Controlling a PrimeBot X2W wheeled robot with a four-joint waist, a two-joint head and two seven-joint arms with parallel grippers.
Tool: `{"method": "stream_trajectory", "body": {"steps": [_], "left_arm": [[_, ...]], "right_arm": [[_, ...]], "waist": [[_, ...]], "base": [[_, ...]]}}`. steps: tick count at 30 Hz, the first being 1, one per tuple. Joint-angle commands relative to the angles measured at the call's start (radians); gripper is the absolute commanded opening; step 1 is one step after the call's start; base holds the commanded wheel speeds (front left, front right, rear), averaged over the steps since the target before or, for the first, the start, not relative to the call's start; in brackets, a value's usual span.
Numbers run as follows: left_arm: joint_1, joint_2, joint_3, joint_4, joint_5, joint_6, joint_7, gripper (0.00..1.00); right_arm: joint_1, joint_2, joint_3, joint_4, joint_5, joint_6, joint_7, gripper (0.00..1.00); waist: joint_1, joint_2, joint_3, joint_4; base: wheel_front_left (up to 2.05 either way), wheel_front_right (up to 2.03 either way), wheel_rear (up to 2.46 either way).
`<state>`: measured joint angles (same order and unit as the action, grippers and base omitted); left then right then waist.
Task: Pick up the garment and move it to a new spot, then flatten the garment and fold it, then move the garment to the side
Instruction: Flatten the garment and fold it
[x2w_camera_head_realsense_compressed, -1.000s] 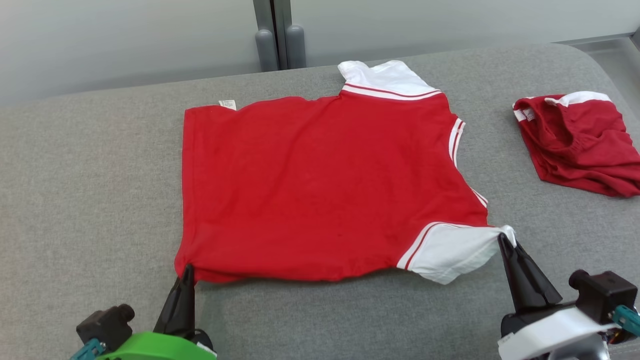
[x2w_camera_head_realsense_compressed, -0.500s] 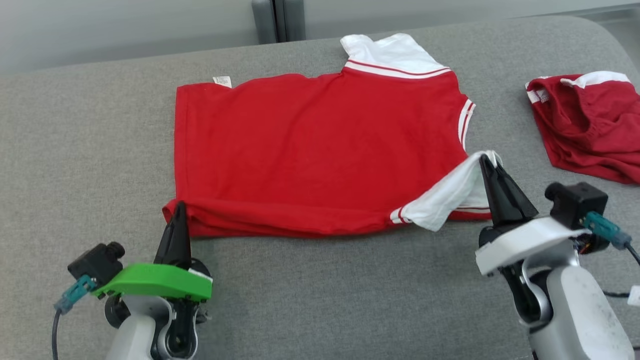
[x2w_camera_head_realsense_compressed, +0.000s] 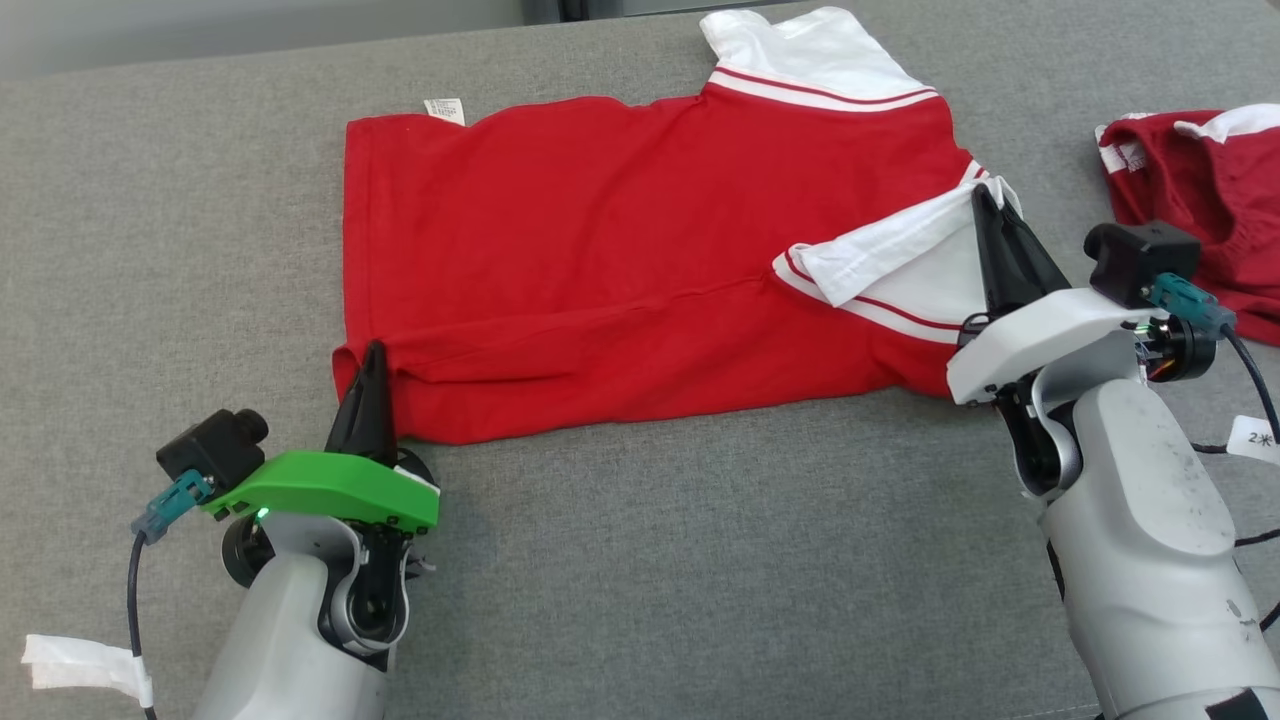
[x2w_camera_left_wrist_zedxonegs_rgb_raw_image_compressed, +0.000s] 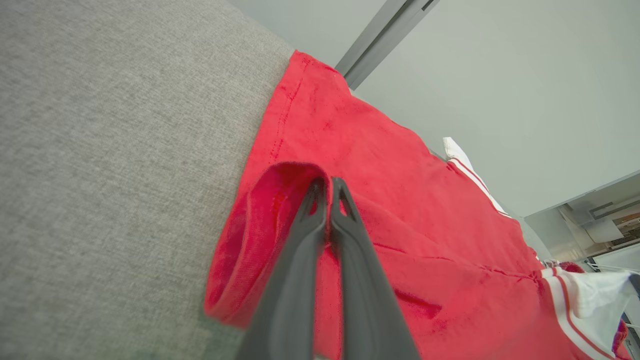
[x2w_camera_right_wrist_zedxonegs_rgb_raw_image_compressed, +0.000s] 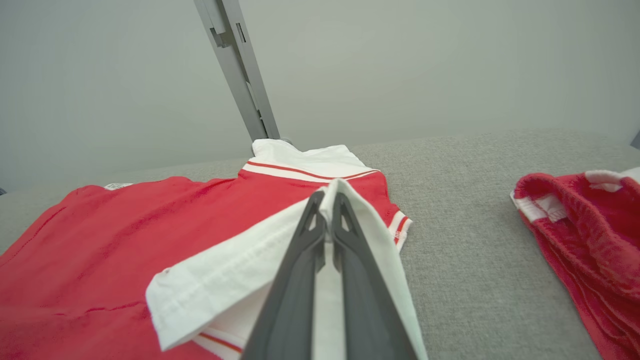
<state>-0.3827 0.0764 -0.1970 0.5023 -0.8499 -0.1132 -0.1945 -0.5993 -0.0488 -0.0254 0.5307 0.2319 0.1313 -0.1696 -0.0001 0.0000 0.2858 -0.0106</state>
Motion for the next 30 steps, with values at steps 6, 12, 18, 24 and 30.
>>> {"method": "stream_trajectory", "body": {"steps": [6, 12, 18, 24, 30], "left_arm": [[-0.026, 0.001, -0.014, -0.002, 0.019, -0.006, -0.017, 0.82], [0.004, 0.024, -0.02, -0.057, 0.049, -0.005, -0.037, 1.0], [0.067, 0.073, -0.038, -0.147, 0.095, 0.024, -0.021, 1.0], [0.16, 0.138, -0.066, -0.211, 0.109, 0.075, 0.098, 1.0], [0.223, 0.164, -0.074, -0.224, 0.064, 0.117, 0.236, 1.0]], "right_arm": [[-0.1, -0.004, -0.005, 0.16, -0.028, -0.001, -0.053, 1.0], [-0.134, -0.004, -0.013, 0.225, -0.057, -0.001, -0.089, 1.0], [-0.086, -0.004, -0.022, 0.186, -0.113, -0.001, -0.095, 1.0], [0.015, -0.003, -0.028, 0.095, -0.174, -0.001, -0.096, 1.0], [0.122, -0.004, -0.008, -0.023, -0.172, -0.001, -0.056, 1.0]], "waist": [[0.0001, 0.0, -0.001, 0.016], [0.0001, 0.0, -0.029, 0.02], [0.0001, 0.0, -0.075, 0.012], [0.0001, 0.0, -0.116, 0.004], [0.0001, 0.0, -0.118, -0.016]], "base": [[0.0, 0.0, 0.0], [0.0, 0.0, 0.0], [0.0, 0.0, 0.0], [0.0, 0.0, 0.0], [0.0, 0.0, 0.0]]}}
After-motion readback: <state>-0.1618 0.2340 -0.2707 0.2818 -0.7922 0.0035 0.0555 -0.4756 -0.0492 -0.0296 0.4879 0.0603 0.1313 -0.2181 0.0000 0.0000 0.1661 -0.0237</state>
